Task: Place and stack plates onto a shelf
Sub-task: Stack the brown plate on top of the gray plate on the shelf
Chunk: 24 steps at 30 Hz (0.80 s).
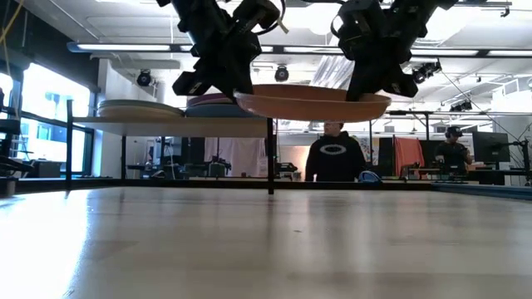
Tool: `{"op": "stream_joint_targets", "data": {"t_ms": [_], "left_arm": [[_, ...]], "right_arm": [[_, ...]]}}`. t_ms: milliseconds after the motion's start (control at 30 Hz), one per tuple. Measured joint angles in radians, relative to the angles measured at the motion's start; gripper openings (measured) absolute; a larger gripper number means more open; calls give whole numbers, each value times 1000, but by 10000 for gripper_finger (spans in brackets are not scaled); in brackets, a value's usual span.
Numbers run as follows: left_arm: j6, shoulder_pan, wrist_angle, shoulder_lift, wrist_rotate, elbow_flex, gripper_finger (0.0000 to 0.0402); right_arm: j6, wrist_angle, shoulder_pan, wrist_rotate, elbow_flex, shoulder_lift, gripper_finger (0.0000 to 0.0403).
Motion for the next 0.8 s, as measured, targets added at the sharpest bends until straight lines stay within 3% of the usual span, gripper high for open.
{"op": "stream_joint_targets", "data": {"t_ms": [267,600,800], "left_arm": [[0,0,-5,0,3,0,15],[28,3,-50,-20,40,1,15],[47,15,-198,-73,59,0,14]], "right_arm": [[-27,5,0,-18,0,0,13],[-31,80,-1,-26,0,0,117],[-52,77,-33,-80,0,-46,145]]}}
